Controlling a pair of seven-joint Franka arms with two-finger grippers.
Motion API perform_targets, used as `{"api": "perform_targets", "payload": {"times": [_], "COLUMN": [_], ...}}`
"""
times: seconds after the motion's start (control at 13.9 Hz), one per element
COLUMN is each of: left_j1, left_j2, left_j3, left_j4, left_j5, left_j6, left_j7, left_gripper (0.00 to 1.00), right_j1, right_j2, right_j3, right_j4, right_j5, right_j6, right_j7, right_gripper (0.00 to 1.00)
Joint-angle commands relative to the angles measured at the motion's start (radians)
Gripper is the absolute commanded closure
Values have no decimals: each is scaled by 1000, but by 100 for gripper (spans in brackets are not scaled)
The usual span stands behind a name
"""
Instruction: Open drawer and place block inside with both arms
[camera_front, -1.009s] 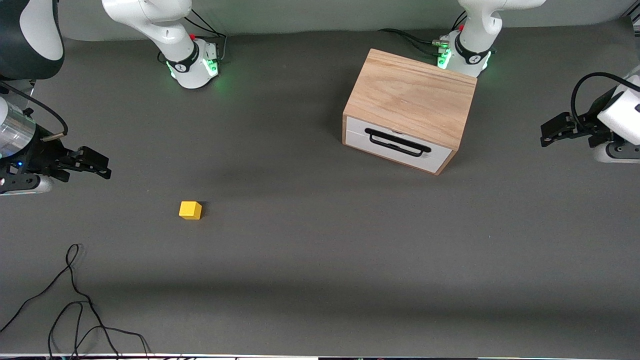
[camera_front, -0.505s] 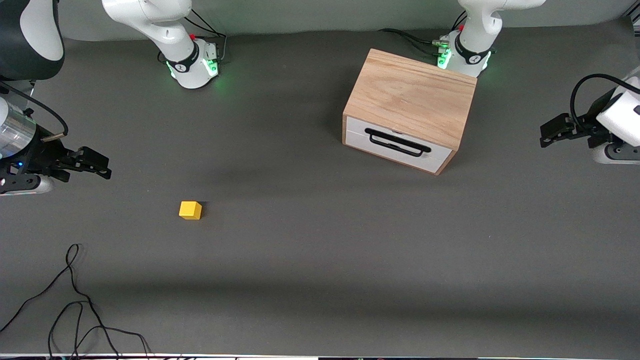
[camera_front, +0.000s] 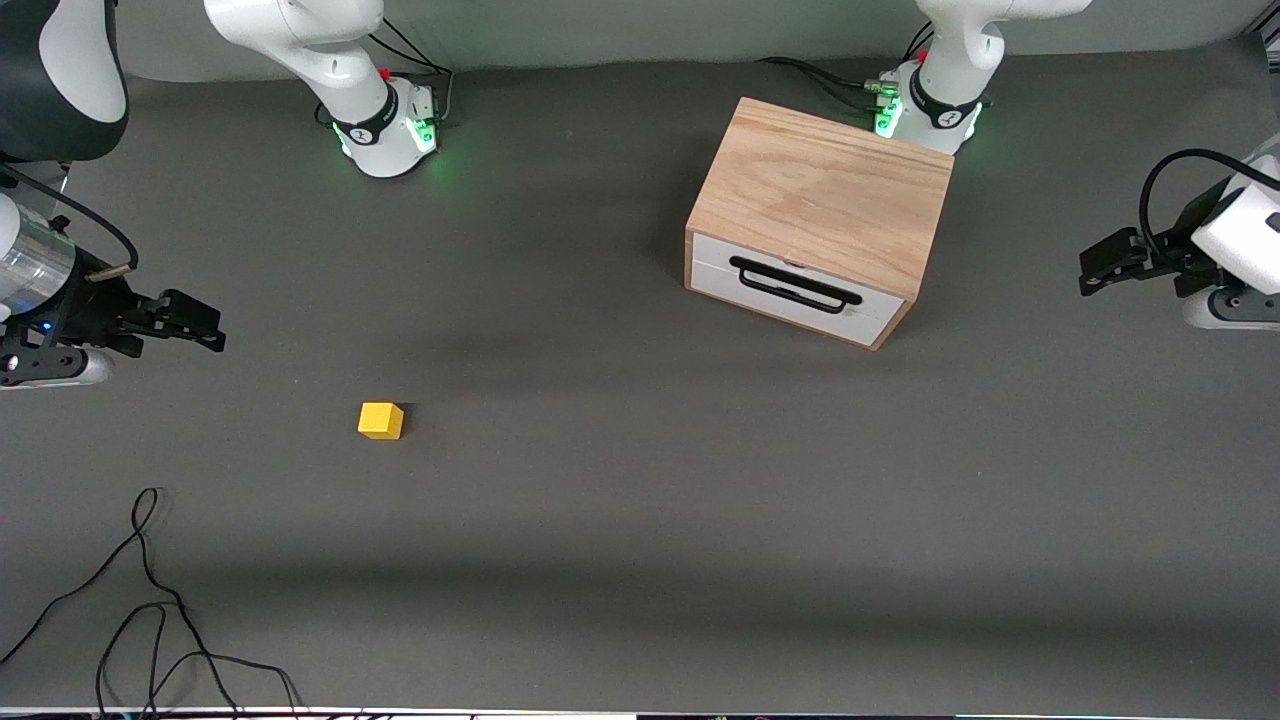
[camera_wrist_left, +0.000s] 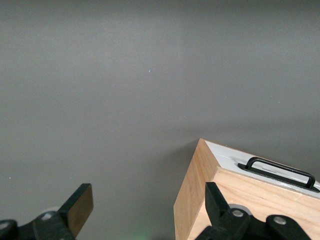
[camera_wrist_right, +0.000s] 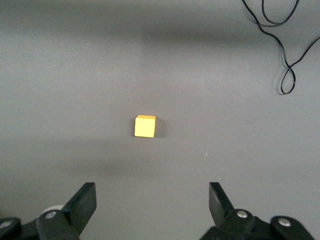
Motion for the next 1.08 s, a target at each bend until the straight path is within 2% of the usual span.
{"api": "perform_targets", "payload": {"times": [0.0, 0.14, 0.72, 1.01], "left_j1": [-29, -32, -38, -43], "left_j2": [-13, -15, 1, 48], "left_j3": [-27, -73, -378, -496], "left_j4": [22, 26, 24, 21], "left_j5": [-7, -7, -8, -7], "left_j6": [-18, -41, -38, 5], "left_j7": [-27, -151, -1039, -1459], "left_gripper": [0, 0, 0, 0], "right_j1": [0, 0, 2, 6], "right_j2": [0, 0, 6, 2], "right_j3": [-2, -2, -2, 0], "right_j4": [4, 4, -4, 4], "right_j5": [3, 3, 6, 6], "right_j6": [-8, -11, -12, -46], "right_j7": [9, 11, 16, 22], "right_gripper": [0, 0, 0, 0]}}
